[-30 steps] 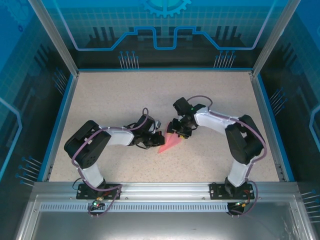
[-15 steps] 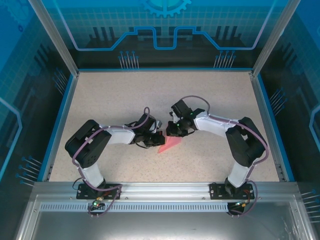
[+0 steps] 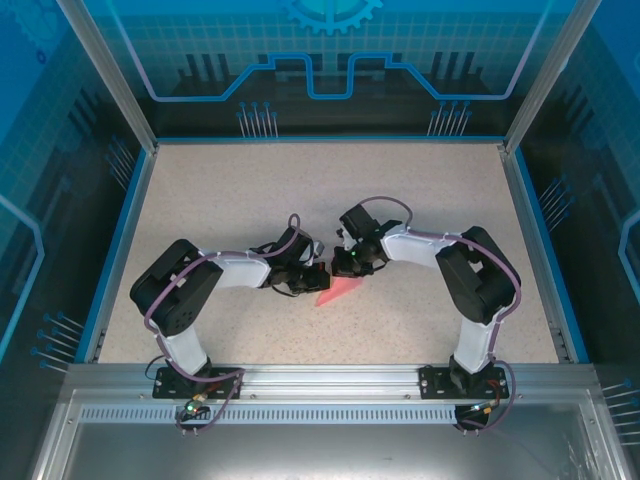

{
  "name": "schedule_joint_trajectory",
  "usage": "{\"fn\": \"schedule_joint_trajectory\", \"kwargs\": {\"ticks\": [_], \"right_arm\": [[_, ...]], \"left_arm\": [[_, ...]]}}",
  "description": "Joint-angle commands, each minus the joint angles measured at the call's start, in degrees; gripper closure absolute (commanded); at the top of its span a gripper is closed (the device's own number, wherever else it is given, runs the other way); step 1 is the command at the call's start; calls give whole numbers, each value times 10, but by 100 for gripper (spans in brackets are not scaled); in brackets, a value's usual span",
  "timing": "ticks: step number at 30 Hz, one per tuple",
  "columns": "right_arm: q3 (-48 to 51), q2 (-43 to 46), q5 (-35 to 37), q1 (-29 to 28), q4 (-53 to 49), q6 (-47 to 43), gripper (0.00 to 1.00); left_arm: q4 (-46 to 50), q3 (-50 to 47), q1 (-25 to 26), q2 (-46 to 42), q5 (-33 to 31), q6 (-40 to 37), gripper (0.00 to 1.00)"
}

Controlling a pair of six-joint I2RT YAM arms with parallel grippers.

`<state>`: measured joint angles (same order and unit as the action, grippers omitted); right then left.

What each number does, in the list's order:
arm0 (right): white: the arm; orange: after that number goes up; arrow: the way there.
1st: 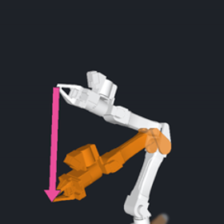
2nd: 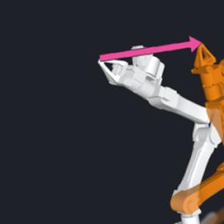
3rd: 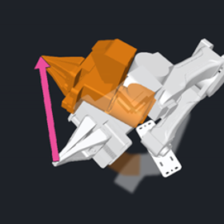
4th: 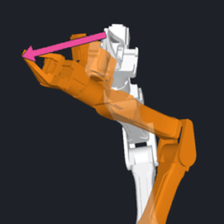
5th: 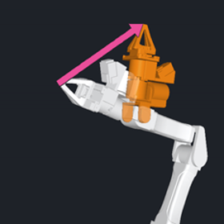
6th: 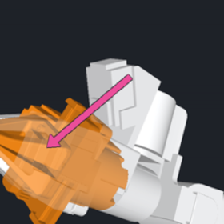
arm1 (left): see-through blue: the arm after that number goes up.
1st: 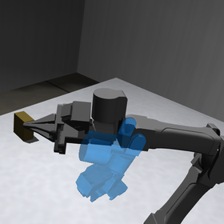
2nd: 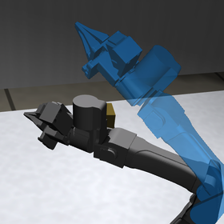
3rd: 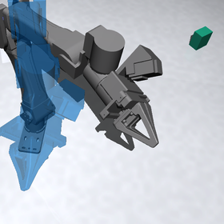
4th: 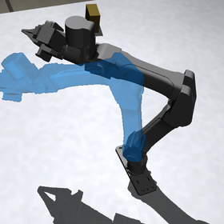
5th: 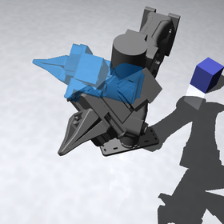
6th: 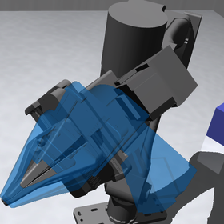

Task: Fold a paper plane with a square sheet of paper (pick it up from the middle)
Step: Fourth fold the wing at the center of the table.

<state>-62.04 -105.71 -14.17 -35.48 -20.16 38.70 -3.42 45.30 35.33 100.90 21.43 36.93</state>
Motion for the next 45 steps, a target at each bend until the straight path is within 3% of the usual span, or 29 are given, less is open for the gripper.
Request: {"fn": "schedule_joint_trajectory", "kwargs": {"ticks": [1,12,22,32,45], "right_arm": [[16,-10,7,19,14,-8,93],[56,2,6,66,49,-20,95],[71,48,-36,75,95,-41,94],[68,27,-46,13,102,-49,94],[53,-28,-63,11,74,-114,94]], "left_arm": [[80,-10,7,28,-28,-17,100],[80,-21,6,27,-22,-21,100],[91,-20,6,26,-25,-21,100],[104,-12,7,24,-38,-16,100],[130,-17,7,15,-69,-12,100]]}}
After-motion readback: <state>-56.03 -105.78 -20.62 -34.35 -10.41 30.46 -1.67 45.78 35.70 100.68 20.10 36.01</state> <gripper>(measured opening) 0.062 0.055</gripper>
